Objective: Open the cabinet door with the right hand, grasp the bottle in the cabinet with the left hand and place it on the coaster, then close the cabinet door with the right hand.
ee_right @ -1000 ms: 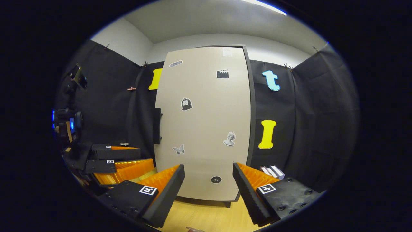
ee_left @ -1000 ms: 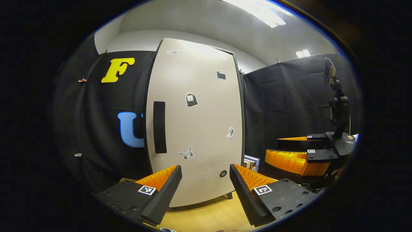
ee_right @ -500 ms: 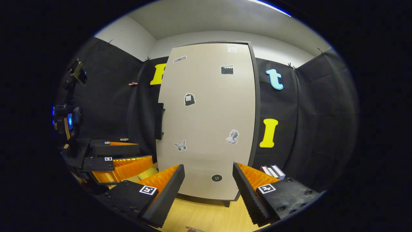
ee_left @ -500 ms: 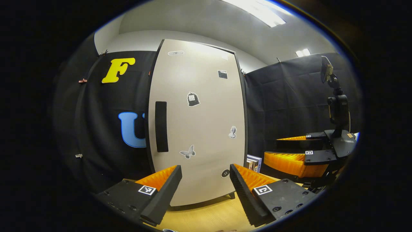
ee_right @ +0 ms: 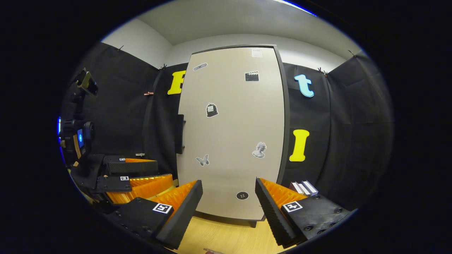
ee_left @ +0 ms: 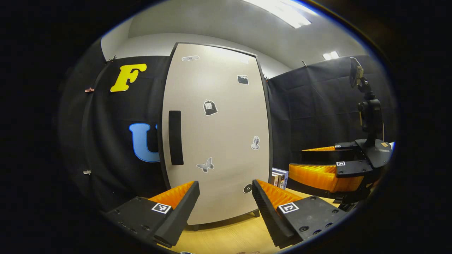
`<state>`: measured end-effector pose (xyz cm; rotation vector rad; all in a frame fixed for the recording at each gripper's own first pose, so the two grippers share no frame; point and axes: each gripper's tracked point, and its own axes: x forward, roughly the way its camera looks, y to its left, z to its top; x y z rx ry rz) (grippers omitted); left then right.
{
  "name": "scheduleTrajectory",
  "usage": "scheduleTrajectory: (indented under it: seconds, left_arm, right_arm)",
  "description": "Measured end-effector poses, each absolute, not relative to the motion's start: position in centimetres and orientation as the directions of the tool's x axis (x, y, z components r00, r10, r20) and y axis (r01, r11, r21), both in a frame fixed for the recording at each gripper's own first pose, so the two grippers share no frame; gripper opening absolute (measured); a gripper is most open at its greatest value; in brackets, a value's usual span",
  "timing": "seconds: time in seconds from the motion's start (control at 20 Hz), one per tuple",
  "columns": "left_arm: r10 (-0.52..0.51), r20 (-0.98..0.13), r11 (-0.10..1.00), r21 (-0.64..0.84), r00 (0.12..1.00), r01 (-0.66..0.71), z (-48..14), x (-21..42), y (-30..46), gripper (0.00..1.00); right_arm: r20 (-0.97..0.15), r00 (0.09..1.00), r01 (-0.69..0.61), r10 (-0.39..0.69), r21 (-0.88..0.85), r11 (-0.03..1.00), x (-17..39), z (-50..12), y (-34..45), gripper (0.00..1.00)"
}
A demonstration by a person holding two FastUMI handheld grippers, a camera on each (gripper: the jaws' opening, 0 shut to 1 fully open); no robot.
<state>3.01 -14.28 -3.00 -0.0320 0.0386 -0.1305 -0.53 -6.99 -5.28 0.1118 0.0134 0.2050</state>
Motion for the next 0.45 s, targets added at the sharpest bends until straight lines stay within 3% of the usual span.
scheduleTrajectory:
  seconds: [0.45]
  left_arm:
    - [-0.127, -0.047, 0.992, -0.031, 0.991, 0.125, -3.19, 3.18, -14.17, 0.94]
  right_arm:
    - [-0.015, 0.976, -0.215, 0.218, 0.097, 0.972, -0.25, -5.71, -6.55, 0.97]
